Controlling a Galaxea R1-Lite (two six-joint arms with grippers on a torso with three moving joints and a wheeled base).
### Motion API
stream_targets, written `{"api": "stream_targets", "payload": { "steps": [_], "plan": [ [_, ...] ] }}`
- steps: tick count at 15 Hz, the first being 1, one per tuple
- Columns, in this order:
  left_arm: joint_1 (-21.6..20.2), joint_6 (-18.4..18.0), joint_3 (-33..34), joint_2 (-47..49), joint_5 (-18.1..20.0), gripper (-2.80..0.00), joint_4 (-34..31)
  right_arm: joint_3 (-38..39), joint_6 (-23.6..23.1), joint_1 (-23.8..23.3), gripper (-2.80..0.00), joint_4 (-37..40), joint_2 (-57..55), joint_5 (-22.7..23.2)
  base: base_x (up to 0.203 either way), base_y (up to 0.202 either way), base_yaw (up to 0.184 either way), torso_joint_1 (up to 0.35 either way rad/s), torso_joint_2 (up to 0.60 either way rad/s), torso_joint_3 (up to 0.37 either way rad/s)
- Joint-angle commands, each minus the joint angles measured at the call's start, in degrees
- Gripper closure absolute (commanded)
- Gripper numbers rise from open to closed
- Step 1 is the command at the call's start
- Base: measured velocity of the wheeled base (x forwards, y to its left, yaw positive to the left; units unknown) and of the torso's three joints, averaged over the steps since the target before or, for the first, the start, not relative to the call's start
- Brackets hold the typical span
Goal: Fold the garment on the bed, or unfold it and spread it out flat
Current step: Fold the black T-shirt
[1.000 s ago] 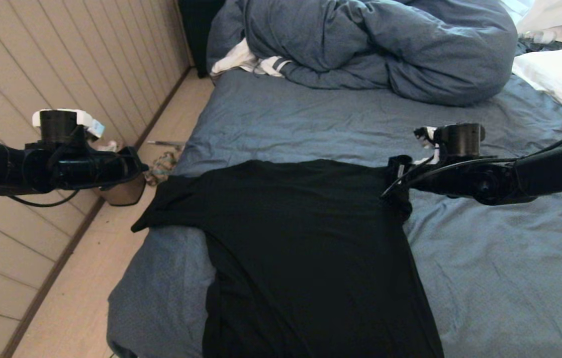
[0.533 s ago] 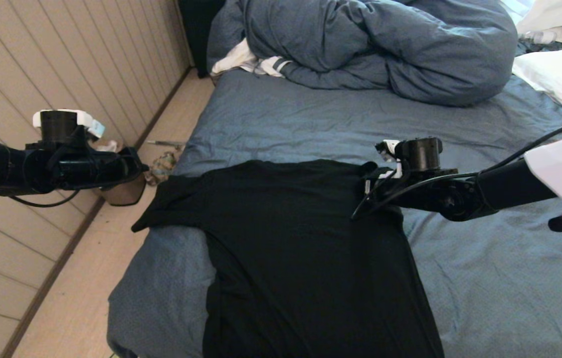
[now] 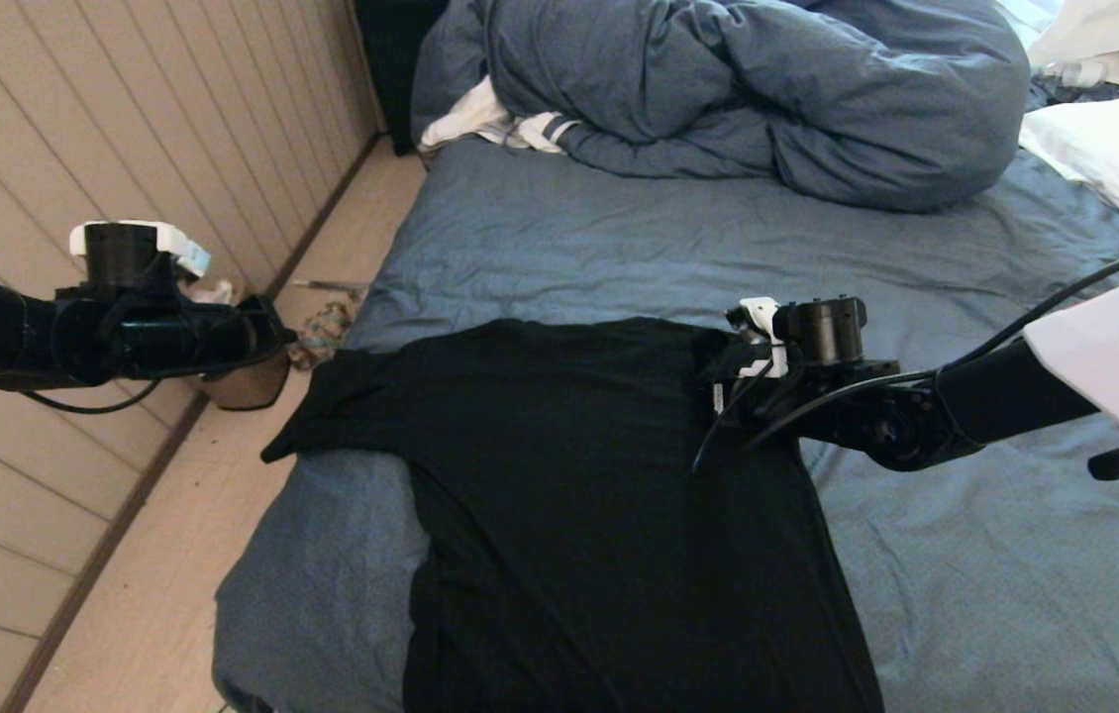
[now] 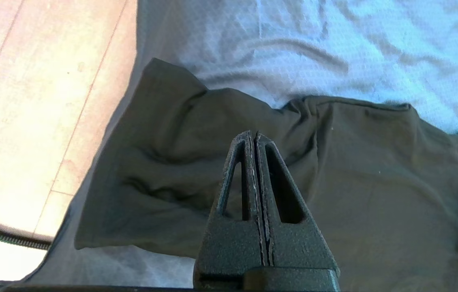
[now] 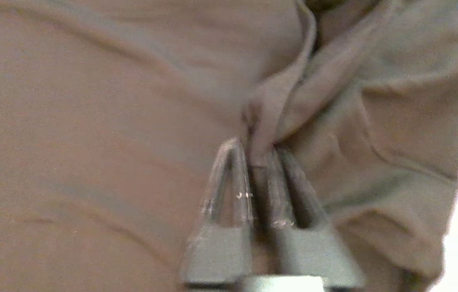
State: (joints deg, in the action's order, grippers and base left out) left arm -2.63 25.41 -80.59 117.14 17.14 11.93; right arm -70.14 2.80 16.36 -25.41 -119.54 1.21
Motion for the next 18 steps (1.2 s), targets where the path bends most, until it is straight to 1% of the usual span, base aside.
{"api": "stream_targets", "payload": {
  "steps": [1, 3, 6, 8, 9, 10, 11, 12, 14, 15, 16, 18],
  "plan": [
    [-0.09, 0.17, 0.00, 0.02, 0.09, 0.00, 0.10, 0.87, -0.40, -0.09, -2.80, -0.33, 0.18, 0.09, 0.000, 0.000, 0.000, 0.000, 0.00, 0.000],
    [-0.18, 0.17, 0.07, 0.02, 0.10, 0.00, 0.11, 1.02, -0.68, 0.06, -2.80, 0.40, 1.54, 0.94, 0.000, 0.000, 0.000, 0.000, 0.00, 0.000],
    [-0.09, 0.17, 0.14, 0.22, 0.17, 0.00, 0.11, 1.21, 0.77, 0.12, -2.80, 3.96, 3.71, 8.11, 0.000, 0.000, 0.000, 0.000, 0.00, 0.000],
    [-0.16, 0.48, 0.27, -0.21, 0.26, 0.00, 0.09, -0.30, 4.30, -0.35, -2.80, 4.16, 4.04, 8.54, 0.000, 0.000, 0.000, 0.000, 0.00, 0.000],
    [-0.10, 1.13, 0.54, -0.81, 0.26, 0.00, 0.03, -2.46, 6.96, -0.61, -2.80, 4.89, 4.23, 8.52, 0.000, 0.000, 0.000, 0.000, 0.00, 0.000],
    [-0.04, 1.78, 1.02, -1.63, 0.31, 0.00, -0.18, -5.48, 9.34, -0.97, -2.80, 7.51, 4.30, 8.45, 0.000, 0.000, 0.000, 0.000, 0.00, 0.000],
    [0.36, 2.51, 2.76, -2.88, 0.98, 0.00, -0.18, -10.38, 11.82, -1.57, -2.80, 13.40, 4.05, 8.34, 0.000, 0.000, 0.000, 0.000, 0.00, 0.000],
    [1.20, 2.80, 4.50, -4.33, 2.47, 0.00, -0.12, -15.48, 13.82, -2.29, 0.00, 20.17, 3.40, 8.27, 0.000, 0.000, 0.000, 0.000, 0.00, 0.000],
    [3.34, 3.36, 8.43, -8.22, 6.21, 0.00, -0.04, -27.70, 17.07, -4.03, 0.00, 34.79, 0.31, 8.19, 0.000, 0.000, 0.000, 0.000, 0.00, 0.000],
    [3.94, 3.48, 10.07, -10.28, 7.51, 0.00, -0.13, -34.10, 18.37, -5.13, 0.00, 42.69, -2.62, 8.16, 0.000, 0.000, 0.000, 0.000, 0.00, 0.000],
    [4.73, 3.56, 11.58, -11.02, 8.43, 0.00, -0.16, -38.31, 19.19, -6.25, 0.00, 47.81, -5.82, 7.99, 0.000, 0.000, 0.000, 0.000, 0.00, 0.000],
    [6.74, 3.60, 12.98, -10.69, 9.08, 0.00, 0.01, -41.87, 20.33, -8.65, 0.00, 52.84, -10.70, 6.50, 0.000, 0.000, 0.000, 0.000, 0.00, 0.000]
  ]
}}
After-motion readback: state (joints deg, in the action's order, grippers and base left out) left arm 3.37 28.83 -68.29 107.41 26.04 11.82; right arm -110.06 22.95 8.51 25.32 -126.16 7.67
